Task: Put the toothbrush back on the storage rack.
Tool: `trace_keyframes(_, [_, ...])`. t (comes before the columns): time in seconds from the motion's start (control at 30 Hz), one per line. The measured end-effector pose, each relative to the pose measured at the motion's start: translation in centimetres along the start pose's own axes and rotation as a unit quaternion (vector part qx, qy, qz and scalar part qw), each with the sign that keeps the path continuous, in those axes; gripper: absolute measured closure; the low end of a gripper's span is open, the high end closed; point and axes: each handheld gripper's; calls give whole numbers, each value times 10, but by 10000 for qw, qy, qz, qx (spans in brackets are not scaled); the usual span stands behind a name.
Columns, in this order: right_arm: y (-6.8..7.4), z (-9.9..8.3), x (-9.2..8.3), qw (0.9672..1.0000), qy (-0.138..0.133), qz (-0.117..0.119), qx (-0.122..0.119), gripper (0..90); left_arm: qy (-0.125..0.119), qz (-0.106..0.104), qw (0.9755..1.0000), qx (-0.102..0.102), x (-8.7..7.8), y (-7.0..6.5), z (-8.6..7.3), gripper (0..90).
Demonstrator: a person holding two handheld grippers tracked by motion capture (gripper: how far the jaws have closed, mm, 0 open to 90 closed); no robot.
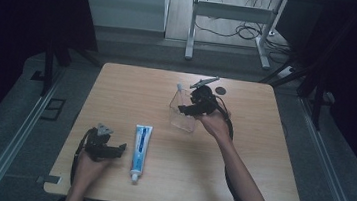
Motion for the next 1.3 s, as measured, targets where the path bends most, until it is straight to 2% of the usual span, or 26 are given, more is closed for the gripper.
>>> trace_keyframes(0.37, [5,-8,-14,9998,-191,-44,-90,160,-2,6,10000,0,0,0,0,128])
trace_keyframes(0.57, [7,-12,-21,9995,-243,-68,-175,133,-2,6,10000,1,0,0,0,128])
trace_keyframes(0.8, [10,-18,-25,9993,-199,-111,-305,60,-1,4,10000,1,0,0,0,128])
trace_keyframes(0.9, [13,-22,-26,9991,-167,-116,-361,1,2,2,10000,3,0,0,0,128])
trace_keyframes(1.3, [10,-40,-33,9991,-164,-115,-382,0,3,5,10000,8,0,0,0,128])
Point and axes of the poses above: each handheld gripper's, and its own axes: x roughly forward along the jaws, z roughly out of its top, y roughly to its left, and after that the axes turned 1 degree about -z, right-handed
